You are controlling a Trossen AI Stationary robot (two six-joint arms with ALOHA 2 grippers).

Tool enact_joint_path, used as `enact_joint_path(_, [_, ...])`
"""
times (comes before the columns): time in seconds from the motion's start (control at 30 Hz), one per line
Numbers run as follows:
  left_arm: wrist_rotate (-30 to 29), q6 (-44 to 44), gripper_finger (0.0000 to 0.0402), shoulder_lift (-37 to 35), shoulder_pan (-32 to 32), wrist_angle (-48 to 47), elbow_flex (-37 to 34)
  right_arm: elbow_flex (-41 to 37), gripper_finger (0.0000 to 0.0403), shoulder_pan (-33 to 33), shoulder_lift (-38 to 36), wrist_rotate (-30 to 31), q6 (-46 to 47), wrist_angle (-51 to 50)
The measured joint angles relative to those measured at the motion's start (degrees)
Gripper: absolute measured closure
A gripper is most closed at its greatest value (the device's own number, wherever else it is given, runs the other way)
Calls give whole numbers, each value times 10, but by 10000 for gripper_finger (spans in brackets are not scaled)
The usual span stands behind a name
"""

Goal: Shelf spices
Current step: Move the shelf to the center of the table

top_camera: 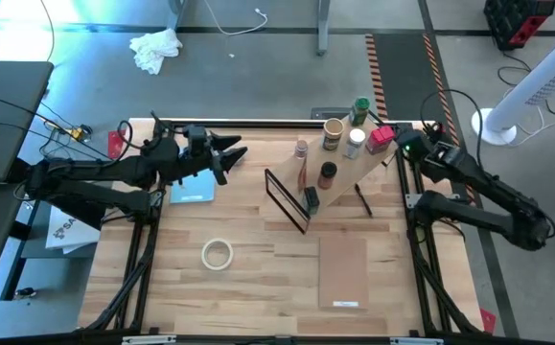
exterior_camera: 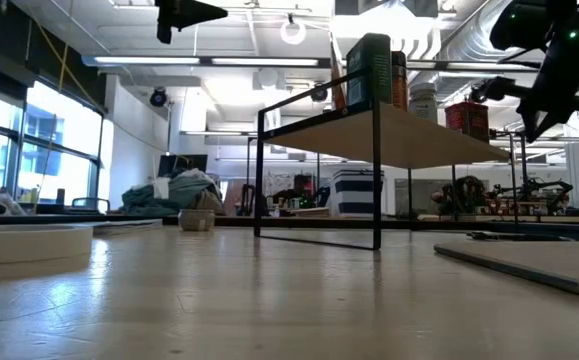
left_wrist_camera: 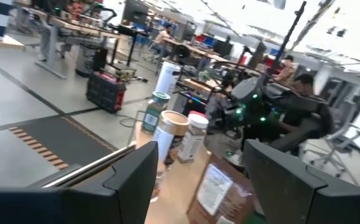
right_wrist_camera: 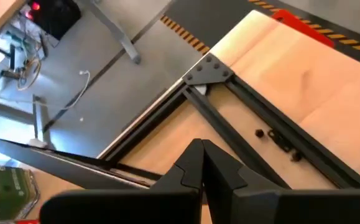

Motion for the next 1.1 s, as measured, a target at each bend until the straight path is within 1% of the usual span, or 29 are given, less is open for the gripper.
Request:
enact_joint_path(0.17, [-6,2,168,0,0,-25,0,0,403,-58,0,-69,-118,66])
enact_joint_path(0.33, [-14,-15,168,0,0,-64,0,0,403,-131,0,-189,-227,118])
enact_joint_path(0.53, [-14,-16,168,0,0,-81,0,0,403,-205,0,-291,-276,125])
enact_joint_path(0.67, [-11,-20,168,0,-1,-89,0,0,403,-238,0,-354,-302,126])
enact_joint_path(0.8, [37,-76,168,-2,-1,-117,0,0,403,-249,-1,-396,-312,124])
enact_joint_path(1.03, [129,-163,168,-2,-3,-185,0,0,403,-249,-1,-445,-310,119])
enact_joint_path(1.1, [146,-179,168,-2,-10,-197,0,0,403,-249,-1,-461,-311,117])
